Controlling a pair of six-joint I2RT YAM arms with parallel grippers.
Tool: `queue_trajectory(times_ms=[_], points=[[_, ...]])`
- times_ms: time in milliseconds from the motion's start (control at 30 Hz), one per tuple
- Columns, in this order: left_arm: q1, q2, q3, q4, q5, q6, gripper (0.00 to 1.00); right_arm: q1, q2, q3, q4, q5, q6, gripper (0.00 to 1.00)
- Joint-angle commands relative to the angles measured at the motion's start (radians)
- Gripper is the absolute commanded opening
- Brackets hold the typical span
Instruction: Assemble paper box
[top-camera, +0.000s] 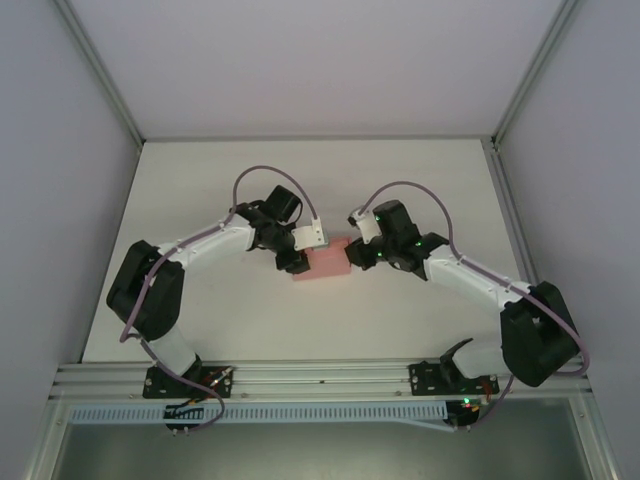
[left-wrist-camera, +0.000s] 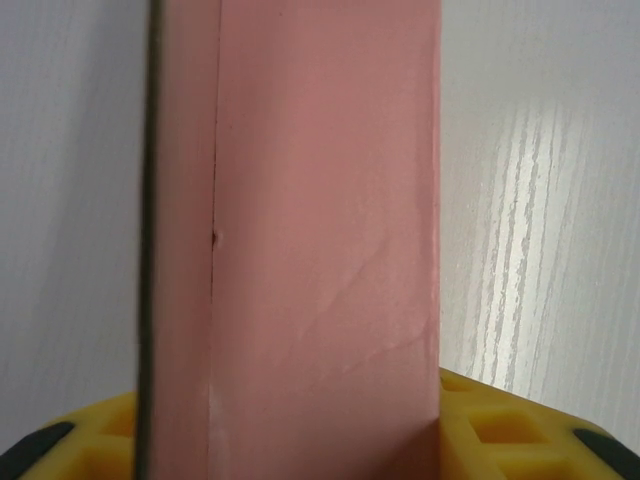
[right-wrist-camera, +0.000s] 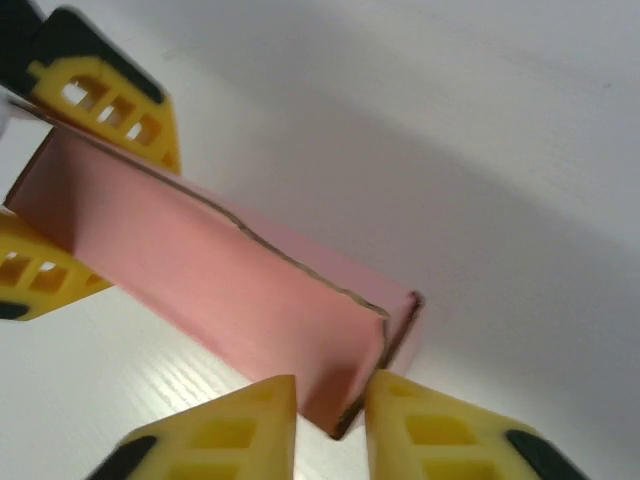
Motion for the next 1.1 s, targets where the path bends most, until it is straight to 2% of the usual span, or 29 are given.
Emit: queue_trajectory(times_ms=[0,100,167,267,333,467,667,767,833,867,900,1033,1067], points=[[-0.011,0.045,0.029,0.012,-0.028,-0.023,0.42,0.030,-0.046,-0.030,0.004,-0.062,0.045,0.33],[-0.016,0.052,0.038,0.003,-0.030,-0.016,0.42,0.031,-0.071,-0.018,0.055,-0.089,0.116,0.54],[-0.022,0.054,0.039,0.003,-0.039,-0.012,0.42,0.032,-0.068,-0.002,0.059,-0.072,0.138,0.54],[-0.023,0.059,0.043,0.002,-0.043,-0.011,0.42,0.034,-0.037,0.037,-0.012,0.052,0.157,0.52],[-0.025,0.061,0.045,0.000,-0.048,-0.009,0.42,0.034,-0.007,0.060,-0.066,0.114,0.157,0.43],[-0.025,0.069,0.051,-0.004,-0.059,-0.012,0.42,0.040,0.028,0.065,-0.077,0.112,0.175,0.27],[-0.025,0.072,0.058,-0.004,-0.075,-0.022,0.43,0.068,0.033,0.067,-0.153,0.228,0.203,0.00],[-0.026,0.063,0.066,-0.001,-0.080,-0.037,0.54,0.072,0.034,0.051,-0.164,0.264,0.225,0.00],[-0.027,0.057,0.081,-0.004,-0.081,-0.060,0.64,0.081,0.044,0.052,-0.167,0.284,0.243,0.00],[-0.030,0.050,0.089,-0.006,-0.086,-0.075,0.74,0.089,0.051,0.058,-0.172,0.294,0.254,0.00],[-0.032,0.039,0.095,-0.003,-0.095,-0.094,0.78,0.098,0.058,0.066,-0.179,0.308,0.262,0.00],[-0.040,-0.036,0.079,0.023,-0.126,-0.176,0.85,0.123,0.091,0.118,-0.239,0.333,0.288,0.00],[-0.043,-0.063,0.063,0.032,-0.148,-0.212,0.99,0.127,0.101,0.134,-0.260,0.338,0.303,0.00]])
